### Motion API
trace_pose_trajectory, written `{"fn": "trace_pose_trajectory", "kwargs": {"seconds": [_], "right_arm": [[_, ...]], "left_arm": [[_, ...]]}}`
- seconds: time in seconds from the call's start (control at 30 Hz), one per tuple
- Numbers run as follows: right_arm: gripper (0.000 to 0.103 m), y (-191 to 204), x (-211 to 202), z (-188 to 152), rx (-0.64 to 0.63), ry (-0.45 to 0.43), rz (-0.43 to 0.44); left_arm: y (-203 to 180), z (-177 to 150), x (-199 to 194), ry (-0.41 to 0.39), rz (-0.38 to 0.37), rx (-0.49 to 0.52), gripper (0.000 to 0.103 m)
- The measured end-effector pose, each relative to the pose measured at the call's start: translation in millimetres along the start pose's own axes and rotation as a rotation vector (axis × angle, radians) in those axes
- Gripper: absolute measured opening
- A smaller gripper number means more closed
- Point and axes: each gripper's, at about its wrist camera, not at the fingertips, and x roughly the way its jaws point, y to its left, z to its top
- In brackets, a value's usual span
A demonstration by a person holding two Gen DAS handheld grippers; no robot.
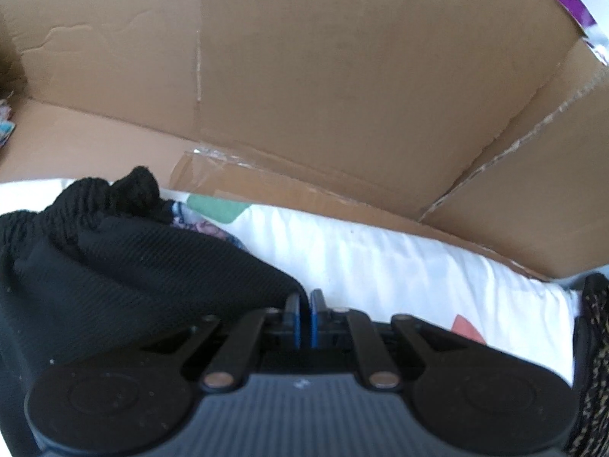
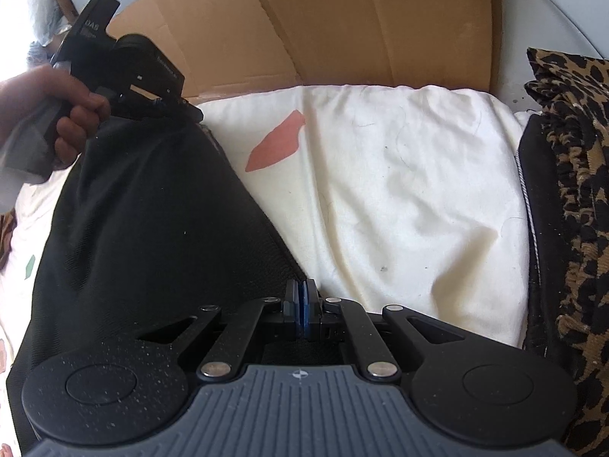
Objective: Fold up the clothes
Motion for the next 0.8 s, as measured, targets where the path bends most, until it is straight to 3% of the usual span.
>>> {"fn": "trace_pose_trajectory", "kwargs": {"seconds": [0.17,0.23,0.47,0.6,0.8], "right_arm": [[0.002,-4,-10,0,0.024,-0.014,-0.006],[0.002,-6,-17,0,0.046,-0.030,-0.004],[0.003,-8,-42,1,0.087,-0.096,0.022],[0.003,-5,-44,-3,0.083,-0.089,0.037],[0.003,-6,-37,-9,0.087,-0.053,0.034]], "left_arm": [[7,10,-27,-0.043,-0.042,0.018,0.021],[16,18,-44,-0.066,-0.025,0.023,0.026],[56,39,-87,-0.112,0.068,0.045,0.027],[68,40,-82,-0.080,0.130,0.088,0.036],[75,35,-56,-0.033,0.188,0.180,0.040]]}}
